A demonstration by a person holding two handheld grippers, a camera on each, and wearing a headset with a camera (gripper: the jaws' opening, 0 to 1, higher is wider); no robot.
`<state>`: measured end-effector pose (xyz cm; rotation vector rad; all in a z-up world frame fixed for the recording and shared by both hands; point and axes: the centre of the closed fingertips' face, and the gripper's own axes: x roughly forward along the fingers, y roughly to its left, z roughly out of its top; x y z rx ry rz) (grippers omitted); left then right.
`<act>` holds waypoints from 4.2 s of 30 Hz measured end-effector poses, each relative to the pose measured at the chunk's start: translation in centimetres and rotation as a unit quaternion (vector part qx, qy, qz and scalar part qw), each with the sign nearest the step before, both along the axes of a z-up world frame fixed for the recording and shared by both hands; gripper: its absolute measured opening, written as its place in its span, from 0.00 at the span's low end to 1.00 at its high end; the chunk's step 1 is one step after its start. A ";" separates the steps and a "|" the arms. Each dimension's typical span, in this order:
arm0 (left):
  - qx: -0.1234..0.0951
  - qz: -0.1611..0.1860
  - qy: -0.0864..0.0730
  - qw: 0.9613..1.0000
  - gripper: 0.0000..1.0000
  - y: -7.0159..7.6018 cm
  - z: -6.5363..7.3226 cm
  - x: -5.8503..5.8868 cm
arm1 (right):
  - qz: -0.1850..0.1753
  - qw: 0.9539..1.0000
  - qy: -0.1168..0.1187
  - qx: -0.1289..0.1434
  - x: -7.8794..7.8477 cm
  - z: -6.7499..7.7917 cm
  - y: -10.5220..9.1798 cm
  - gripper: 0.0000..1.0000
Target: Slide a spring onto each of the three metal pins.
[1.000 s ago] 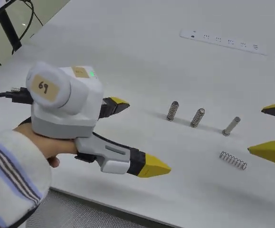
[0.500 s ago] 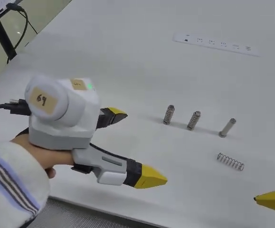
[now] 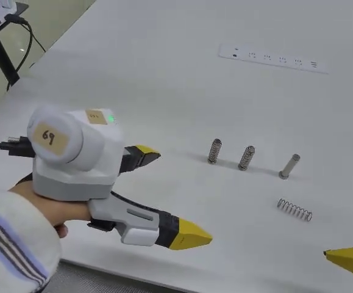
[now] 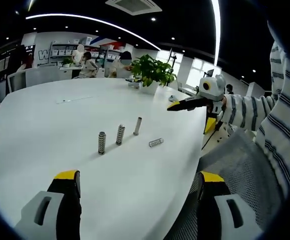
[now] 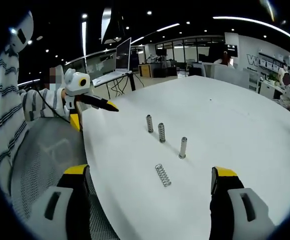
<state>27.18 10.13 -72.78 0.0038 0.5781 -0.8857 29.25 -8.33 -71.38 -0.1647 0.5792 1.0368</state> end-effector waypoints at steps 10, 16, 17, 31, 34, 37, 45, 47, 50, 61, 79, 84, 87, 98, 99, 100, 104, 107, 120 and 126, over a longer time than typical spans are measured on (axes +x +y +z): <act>0.003 -0.002 0.003 1.000 0.95 0.4 0.3 -0.2 | -0.016 1.000 -0.016 -0.017 -0.3 -1.1 -0.5 1.00; 0.008 -0.008 0.004 1.000 0.94 0.5 0.6 -0.2 | -0.034 0.999 -0.022 -0.014 0.0 -0.8 -0.8 1.00; 0.008 -0.007 0.004 1.000 0.94 0.6 0.7 -0.1 | -0.036 0.999 -0.020 -0.011 0.0 -0.7 -0.8 1.00; 0.015 -0.067 0.005 0.998 0.87 -1.6 1.1 0.1 | -0.056 0.998 -0.021 -0.001 -0.3 -0.3 -0.8 1.00; 0.021 -0.091 0.006 0.996 0.85 -2.5 0.9 0.4 | -0.063 0.998 -0.024 0.009 -0.1 0.1 -0.7 1.00; 0.023 -0.109 0.005 0.994 0.83 -3.5 1.0 0.9 | -0.069 0.997 -0.027 0.011 -0.1 0.3 -0.9 1.00; 0.035 -0.165 0.010 0.986 0.77 -6.1 0.4 2.1 | -0.078 0.996 -0.032 0.013 0.0 0.6 -0.9 0.99; 0.044 -0.182 0.001 0.982 0.76 -6.9 0.2 2.6 | -0.081 0.996 -0.033 0.016 -0.1 0.7 -1.0 0.99; 0.046 -0.198 -0.007 0.979 0.72 -8.2 0.1 3.2 | -0.084 0.996 -0.033 0.018 -0.2 0.8 -1.1 0.99; 0.074 -0.272 -0.025 0.959 0.63 -12.7 -1.1 4.0 | -0.092 0.995 -0.037 0.019 -0.8 1.0 -1.3 0.96; 0.054 -0.302 0.015 0.952 0.42 -17.2 -4.6 3.9 | -0.108 0.993 -0.036 0.025 -1.0 1.4 -1.9 0.94; 0.066 -0.306 0.026 0.949 0.36 -17.6 -6.0 3.7 | -0.114 0.992 -0.037 0.029 -0.9 1.7 -2.1 0.93; 0.078 -0.305 0.019 0.949 0.34 -17.9 -6.4 3.9 | -0.115 0.992 -0.038 0.031 -0.9 1.8 -2.1 0.93; 0.146 -0.319 -0.022 0.936 0.16 -17.1 -7.6 4.3 | -0.122 0.991 -0.037 0.030 -1.0 1.7 -2.5 0.93; 0.149 -0.321 -0.026 0.935 0.14 -17.1 -7.7 4.3 | -0.123 0.991 -0.036 0.030 -1.0 1.7 -2.5 0.93; 0.151 -0.322 -0.029 0.934 0.12 -17.1 -7.7 4.3 | -0.123 0.991 -0.037 0.030 -1.0 1.7 -2.5 0.93; 0.160 -0.318 -0.037 0.934 0.04 -16.9 -7.8 4.7 | -0.123 0.991 -0.039 0.029 -1.0 1.8 -2.6 0.92; 0.161 -0.325 -0.038 0.931 0.03 -16.9 -7.8 4.5 | -0.125 0.991 -0.039 0.028 -1.0 1.8 -2.7 0.92; 0.151 -0.293 -0.008 0.944 0.03 -16.6 -7.8 4.3 | -0.125 0.991 -0.041 0.024 -1.2 1.8 -2.8 0.90; 0.154 -0.284 -0.008 0.946 0.03 -15.8 -7.2 4.0 | -0.120 0.992 -0.040 0.023 -1.4 1.9 -2.7 0.89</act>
